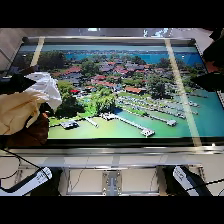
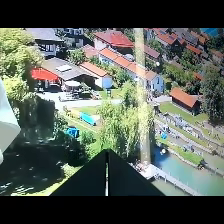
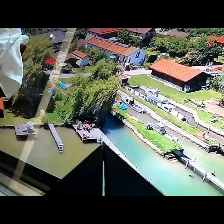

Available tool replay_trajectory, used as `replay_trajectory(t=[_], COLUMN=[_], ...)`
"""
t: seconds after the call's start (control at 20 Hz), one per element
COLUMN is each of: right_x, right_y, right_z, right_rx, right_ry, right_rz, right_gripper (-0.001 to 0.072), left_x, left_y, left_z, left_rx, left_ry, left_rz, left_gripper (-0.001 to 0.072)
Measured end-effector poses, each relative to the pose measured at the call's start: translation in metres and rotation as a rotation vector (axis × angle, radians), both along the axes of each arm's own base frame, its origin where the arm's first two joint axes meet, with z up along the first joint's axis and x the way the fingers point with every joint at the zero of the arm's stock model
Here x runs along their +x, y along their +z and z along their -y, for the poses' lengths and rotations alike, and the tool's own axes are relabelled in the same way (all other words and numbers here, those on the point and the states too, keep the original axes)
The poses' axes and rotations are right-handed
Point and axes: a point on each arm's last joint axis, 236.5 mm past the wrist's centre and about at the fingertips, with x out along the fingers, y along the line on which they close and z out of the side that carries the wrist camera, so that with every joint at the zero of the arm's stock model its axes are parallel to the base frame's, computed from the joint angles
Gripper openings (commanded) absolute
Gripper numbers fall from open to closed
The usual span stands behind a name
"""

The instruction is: Fold the shirts.

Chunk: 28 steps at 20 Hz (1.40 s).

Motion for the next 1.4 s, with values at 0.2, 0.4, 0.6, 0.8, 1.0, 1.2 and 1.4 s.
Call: replay_trajectory(t=[0.2,0.4,0.6,0.8,1.0,1.2,1.4], right_x=[0.0,0.0,0.0,0.003,0.024,0.04,0.05], right_y=[0.0,0.0,0.0,0.002,0.015,0.033,0.043], right_z=[0.0,0.0,0.0,0.002,0.016,0.027,0.036], right_rx=[-0.001,-0.001,-0.002,-0.002,-0.002,0.015,0.021], right_ry=[0.0,-0.001,-0.001,-0.014,-0.097,-0.167,-0.216], right_rz=[0.0,-0.001,-0.001,0.013,0.096,0.181,0.233], right_gripper=[0.0016,0.0016,0.0016,0.0016,0.0017,0.0034,0.0217], left_x=[0.0,0.001,0.001,0.001,0.007,0.021,0.024], left_y=[-0.002,-0.002,-0.002,-0.002,-0.001,0.002,0.004], left_z=[0.0,0.0,0.0,0.0,-0.008,-0.044,-0.075], left_rx=[-0.002,-0.003,-0.003,-0.003,0.01,0.086,0.127], left_ry=[0.0,0.0,0.0,0.0,0.032,0.149,0.237], left_rz=[-0.004,-0.006,-0.006,-0.006,0.016,0.069,0.095], left_gripper=[0.0013,0.0013,0.0013,0.0013,0.0012,0.0012,0.0056])
